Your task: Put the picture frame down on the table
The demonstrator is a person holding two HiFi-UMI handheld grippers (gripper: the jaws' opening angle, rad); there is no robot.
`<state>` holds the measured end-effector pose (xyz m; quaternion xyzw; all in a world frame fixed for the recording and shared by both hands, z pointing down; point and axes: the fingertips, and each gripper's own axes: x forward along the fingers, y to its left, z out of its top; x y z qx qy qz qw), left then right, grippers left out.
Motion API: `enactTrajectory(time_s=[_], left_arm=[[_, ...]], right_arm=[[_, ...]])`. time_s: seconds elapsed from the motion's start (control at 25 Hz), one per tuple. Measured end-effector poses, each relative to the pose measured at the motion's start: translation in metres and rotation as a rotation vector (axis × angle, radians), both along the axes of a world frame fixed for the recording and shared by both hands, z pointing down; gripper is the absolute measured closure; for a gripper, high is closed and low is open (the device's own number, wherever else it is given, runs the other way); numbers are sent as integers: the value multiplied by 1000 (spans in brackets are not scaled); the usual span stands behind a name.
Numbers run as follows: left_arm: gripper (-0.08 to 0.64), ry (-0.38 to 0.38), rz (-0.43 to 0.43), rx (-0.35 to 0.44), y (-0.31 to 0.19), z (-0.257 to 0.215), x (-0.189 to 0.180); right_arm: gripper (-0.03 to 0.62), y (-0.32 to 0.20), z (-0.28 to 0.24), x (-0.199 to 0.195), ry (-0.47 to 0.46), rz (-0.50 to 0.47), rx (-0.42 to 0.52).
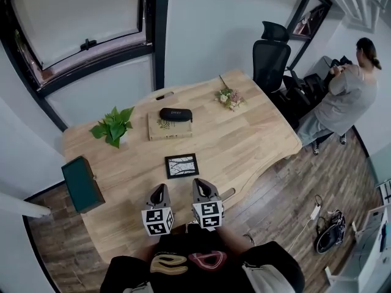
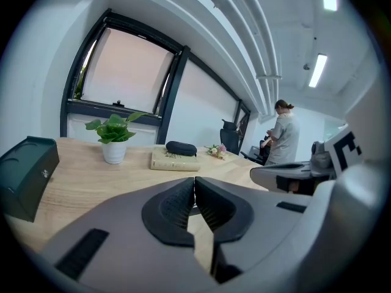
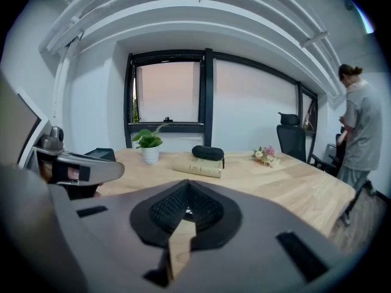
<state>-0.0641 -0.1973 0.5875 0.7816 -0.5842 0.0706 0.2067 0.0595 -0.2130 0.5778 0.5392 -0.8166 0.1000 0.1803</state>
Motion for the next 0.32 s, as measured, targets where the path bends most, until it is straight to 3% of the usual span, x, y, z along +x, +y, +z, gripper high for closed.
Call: enactTrajectory(time_s=[0.32], left_arm=[[541,44,5,-57,-2,9,9]], right_arm=[[583,0,6,4,-3,-4,-27]])
